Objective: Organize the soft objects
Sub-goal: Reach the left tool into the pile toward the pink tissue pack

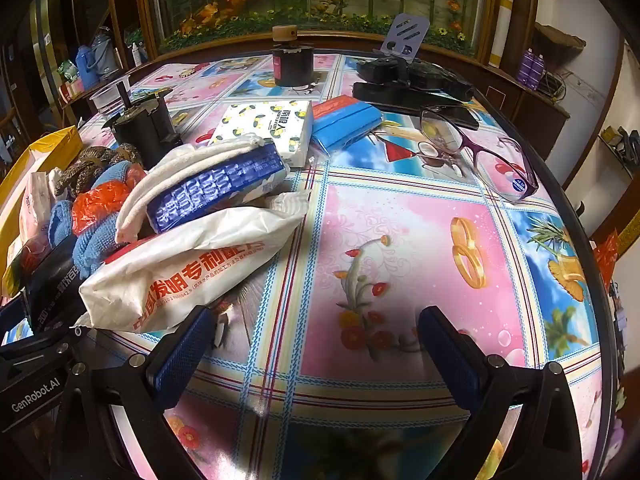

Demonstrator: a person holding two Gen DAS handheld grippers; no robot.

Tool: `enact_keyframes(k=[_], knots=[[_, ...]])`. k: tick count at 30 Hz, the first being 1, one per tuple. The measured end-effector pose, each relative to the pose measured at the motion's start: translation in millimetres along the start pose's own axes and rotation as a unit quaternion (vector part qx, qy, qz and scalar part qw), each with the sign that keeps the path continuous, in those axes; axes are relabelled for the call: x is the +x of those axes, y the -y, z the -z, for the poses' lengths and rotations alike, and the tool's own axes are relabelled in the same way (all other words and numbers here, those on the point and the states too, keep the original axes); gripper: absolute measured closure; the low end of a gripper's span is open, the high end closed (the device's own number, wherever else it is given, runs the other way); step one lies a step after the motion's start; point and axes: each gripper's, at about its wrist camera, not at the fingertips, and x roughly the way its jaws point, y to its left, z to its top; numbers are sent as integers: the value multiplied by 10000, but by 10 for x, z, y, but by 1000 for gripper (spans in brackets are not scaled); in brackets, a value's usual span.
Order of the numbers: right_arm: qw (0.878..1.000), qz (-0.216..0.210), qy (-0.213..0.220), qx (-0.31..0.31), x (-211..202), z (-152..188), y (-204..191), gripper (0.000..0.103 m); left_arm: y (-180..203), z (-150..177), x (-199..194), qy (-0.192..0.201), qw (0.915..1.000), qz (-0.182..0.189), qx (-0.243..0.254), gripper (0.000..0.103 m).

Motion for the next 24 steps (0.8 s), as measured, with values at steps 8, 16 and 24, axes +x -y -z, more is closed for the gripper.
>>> enact_keyframes(k=[8,16,24], knots=[[10000,-51,-15,-37,-2,-7,6,1,-89,32,-25,-141,9977,394,536,0],[9998,-130,-44,-135,-23,-2,-20,1,-321,27,-83,-276,9921,1023,667,0],[9995,-297,-8,-90,-35,-6,4,1,-906,215,-574,-15,9762,1956,942,0]])
